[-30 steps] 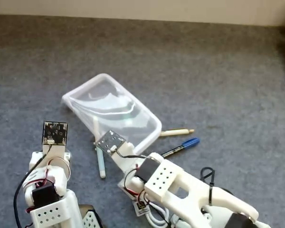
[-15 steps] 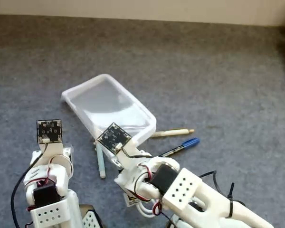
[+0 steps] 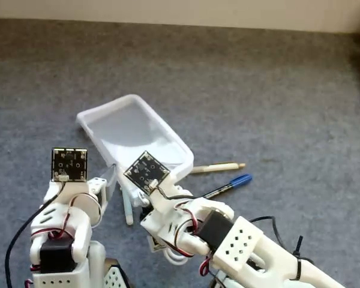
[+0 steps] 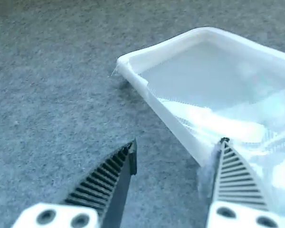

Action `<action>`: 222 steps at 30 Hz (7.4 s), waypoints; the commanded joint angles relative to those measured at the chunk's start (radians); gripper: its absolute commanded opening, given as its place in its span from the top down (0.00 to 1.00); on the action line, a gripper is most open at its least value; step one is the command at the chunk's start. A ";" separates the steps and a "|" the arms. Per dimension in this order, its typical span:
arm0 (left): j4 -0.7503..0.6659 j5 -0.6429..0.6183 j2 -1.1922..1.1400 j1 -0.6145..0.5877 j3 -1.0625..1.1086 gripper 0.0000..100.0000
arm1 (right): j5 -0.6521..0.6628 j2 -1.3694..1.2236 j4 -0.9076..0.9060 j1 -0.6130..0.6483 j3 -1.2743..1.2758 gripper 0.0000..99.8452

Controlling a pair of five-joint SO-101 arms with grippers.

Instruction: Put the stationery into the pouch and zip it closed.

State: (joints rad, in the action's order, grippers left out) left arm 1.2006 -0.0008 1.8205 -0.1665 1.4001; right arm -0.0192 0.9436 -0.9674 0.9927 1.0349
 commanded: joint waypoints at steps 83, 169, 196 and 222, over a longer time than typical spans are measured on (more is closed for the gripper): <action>0.026 -0.120 0.013 0.084 -0.004 0.68 | 0.055 0.030 0.119 -0.094 0.013 0.99; -0.155 -0.133 0.013 -0.039 0.142 0.73 | 0.098 0.191 -0.087 -0.317 -0.062 0.99; -0.267 -0.077 0.013 0.012 0.197 0.74 | 0.147 0.331 -0.332 -0.240 -0.237 0.99; -0.058 -0.021 0.013 0.012 -0.015 0.99 | 0.140 0.323 -0.323 -0.430 -0.225 0.81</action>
State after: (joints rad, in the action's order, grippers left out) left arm 1.1224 -0.0284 1.8205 -0.1695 1.4584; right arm 0.1158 1.2505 -1.2973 0.6199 0.8677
